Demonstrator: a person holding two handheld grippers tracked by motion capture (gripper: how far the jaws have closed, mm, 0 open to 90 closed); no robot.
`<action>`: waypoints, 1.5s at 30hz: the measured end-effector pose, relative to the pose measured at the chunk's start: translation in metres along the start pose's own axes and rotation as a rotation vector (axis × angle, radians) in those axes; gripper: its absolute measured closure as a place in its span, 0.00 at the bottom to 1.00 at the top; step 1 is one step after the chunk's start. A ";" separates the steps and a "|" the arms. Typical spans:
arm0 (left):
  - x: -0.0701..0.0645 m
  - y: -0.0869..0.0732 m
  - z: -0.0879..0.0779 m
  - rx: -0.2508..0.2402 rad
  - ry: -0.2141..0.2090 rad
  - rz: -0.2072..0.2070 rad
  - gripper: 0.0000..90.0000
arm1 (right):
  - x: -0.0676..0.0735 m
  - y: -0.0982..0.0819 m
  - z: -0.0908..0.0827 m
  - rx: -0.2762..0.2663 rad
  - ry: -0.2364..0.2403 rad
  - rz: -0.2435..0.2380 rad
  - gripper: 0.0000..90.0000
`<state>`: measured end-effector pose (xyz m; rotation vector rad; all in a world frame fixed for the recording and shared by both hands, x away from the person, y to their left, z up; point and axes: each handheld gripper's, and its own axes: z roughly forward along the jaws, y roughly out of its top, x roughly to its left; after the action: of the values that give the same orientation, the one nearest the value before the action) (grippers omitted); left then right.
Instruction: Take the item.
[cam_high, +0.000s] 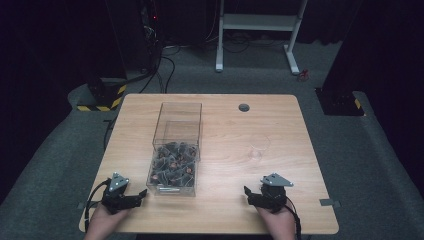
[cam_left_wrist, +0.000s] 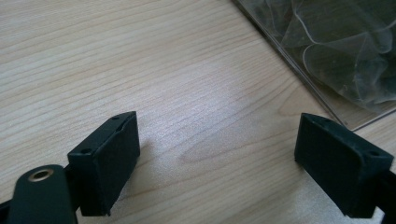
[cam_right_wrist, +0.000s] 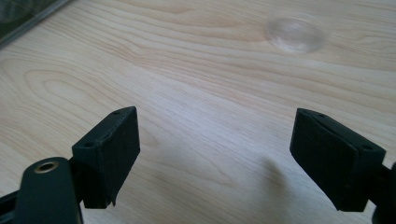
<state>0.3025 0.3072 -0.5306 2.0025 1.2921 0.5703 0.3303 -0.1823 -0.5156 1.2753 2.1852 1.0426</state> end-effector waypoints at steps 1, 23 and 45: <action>0.000 0.000 0.000 -0.001 0.000 -0.001 0.16 | 0.002 0.001 0.000 -0.002 0.006 0.003 0.18; 0.001 0.000 0.000 0.005 -0.005 0.002 0.16 | 0.029 0.028 0.005 -0.003 0.086 -0.015 0.26; 0.001 0.001 0.001 0.009 -0.004 0.004 0.15 | 0.060 0.065 0.000 -0.047 0.151 -0.069 0.28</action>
<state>0.3037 0.3072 -0.5303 2.0130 1.2905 0.5634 0.3373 -0.1100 -0.4641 1.1255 2.2834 1.1907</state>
